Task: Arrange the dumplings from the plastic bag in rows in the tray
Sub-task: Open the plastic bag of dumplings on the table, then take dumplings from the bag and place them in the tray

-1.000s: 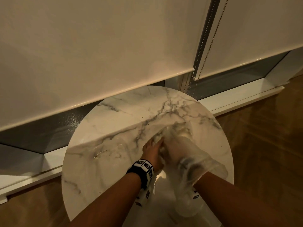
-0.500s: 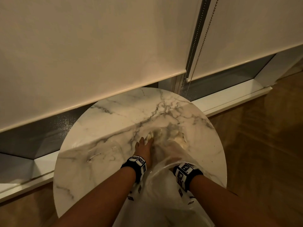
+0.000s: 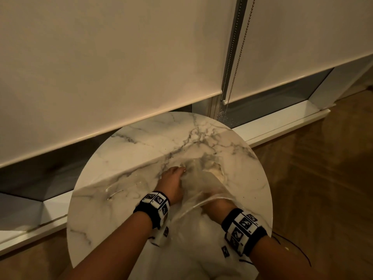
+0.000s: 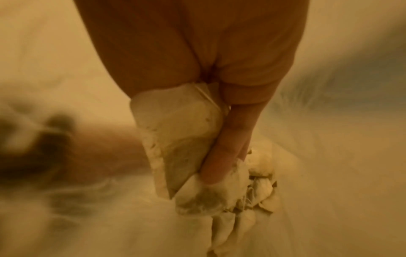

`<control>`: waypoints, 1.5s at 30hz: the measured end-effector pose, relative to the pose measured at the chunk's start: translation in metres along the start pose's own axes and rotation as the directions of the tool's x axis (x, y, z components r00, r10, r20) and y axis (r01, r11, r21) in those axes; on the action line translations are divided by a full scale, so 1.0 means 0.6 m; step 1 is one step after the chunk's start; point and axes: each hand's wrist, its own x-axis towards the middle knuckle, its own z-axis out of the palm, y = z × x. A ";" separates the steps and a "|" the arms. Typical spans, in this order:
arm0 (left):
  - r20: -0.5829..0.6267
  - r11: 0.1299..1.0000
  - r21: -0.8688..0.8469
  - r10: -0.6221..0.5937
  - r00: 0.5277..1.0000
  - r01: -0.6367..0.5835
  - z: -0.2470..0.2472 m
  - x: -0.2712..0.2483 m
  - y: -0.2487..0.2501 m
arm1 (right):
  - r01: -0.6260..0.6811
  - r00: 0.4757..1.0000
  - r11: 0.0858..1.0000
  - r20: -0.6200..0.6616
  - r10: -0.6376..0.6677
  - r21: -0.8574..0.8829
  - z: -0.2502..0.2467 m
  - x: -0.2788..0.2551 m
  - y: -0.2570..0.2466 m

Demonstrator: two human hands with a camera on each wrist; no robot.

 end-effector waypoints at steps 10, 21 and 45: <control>-0.082 0.827 -0.510 0.230 0.970 -0.239 -0.005 -0.150 0.079 | 0.322 0.946 0.918 0.045 -0.321 -0.230 -0.066 -0.097 0.042; 0.213 0.618 -0.740 -0.156 0.964 0.264 0.076 -0.210 0.129 | 0.467 0.848 0.867 0.187 -0.495 0.176 -0.165 -0.196 0.030; 0.269 -0.435 -0.879 -0.116 0.956 0.195 -0.002 -0.281 0.085 | 0.544 0.641 0.692 0.297 -0.708 0.474 -0.110 -0.251 -0.232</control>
